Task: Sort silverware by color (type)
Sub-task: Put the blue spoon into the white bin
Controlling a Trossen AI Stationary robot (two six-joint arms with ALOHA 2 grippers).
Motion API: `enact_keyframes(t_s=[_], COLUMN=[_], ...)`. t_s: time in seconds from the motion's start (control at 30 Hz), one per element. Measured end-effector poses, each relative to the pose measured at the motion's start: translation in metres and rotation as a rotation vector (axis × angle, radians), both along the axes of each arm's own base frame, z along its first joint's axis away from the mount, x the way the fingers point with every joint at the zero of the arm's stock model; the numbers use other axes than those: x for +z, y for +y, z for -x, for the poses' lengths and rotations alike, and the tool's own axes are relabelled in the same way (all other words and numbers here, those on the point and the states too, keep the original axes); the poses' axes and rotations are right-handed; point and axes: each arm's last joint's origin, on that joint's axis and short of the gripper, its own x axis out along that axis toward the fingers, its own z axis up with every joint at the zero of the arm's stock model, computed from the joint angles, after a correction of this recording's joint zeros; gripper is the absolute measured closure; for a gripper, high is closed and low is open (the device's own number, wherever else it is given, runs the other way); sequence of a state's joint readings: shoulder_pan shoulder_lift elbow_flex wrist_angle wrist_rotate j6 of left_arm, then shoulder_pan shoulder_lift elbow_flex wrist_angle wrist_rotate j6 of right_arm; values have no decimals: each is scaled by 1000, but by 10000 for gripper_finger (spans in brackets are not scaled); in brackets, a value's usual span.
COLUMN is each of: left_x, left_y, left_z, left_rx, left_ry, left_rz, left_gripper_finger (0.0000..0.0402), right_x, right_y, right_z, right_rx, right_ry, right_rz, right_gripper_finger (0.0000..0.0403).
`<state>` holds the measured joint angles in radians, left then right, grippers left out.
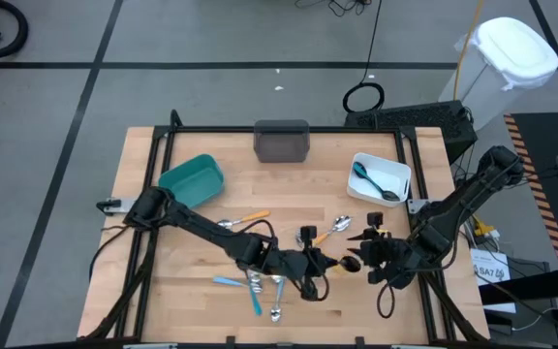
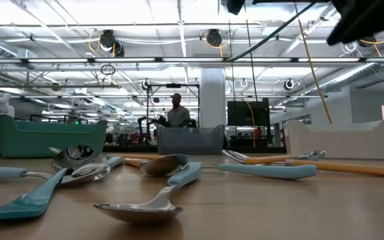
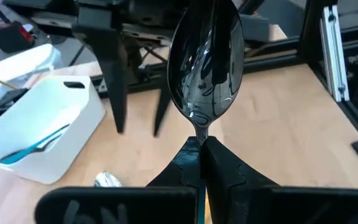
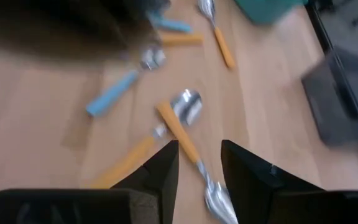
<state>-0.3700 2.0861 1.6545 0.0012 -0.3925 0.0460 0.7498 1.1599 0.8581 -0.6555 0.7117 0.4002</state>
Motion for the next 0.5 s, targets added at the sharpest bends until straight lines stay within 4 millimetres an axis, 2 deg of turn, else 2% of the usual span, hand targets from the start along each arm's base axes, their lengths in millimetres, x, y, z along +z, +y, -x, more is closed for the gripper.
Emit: enact_keyframes(t_s=[0.13,0.2,0.33,0.5], left_x=[-10,-16,-40,-52], left_y=[8,16,35,51], left_z=[2,2,7,16], left_rx=[6,1,16,51], left_ry=[-35,-110,-190,-337], left_rz=[15,56,153,256], left_gripper_finger=[399,399,399,399], right_x=[-5,-5,-5,-2], right_y=[-7,-9,-8,-7], right_z=[7,9,11,9], right_rx=[-97,-121,-125,-160], right_ry=[41,49,40,-50], right_rz=[19,18,22,68], right_gripper_finger=[289,289,289,289])
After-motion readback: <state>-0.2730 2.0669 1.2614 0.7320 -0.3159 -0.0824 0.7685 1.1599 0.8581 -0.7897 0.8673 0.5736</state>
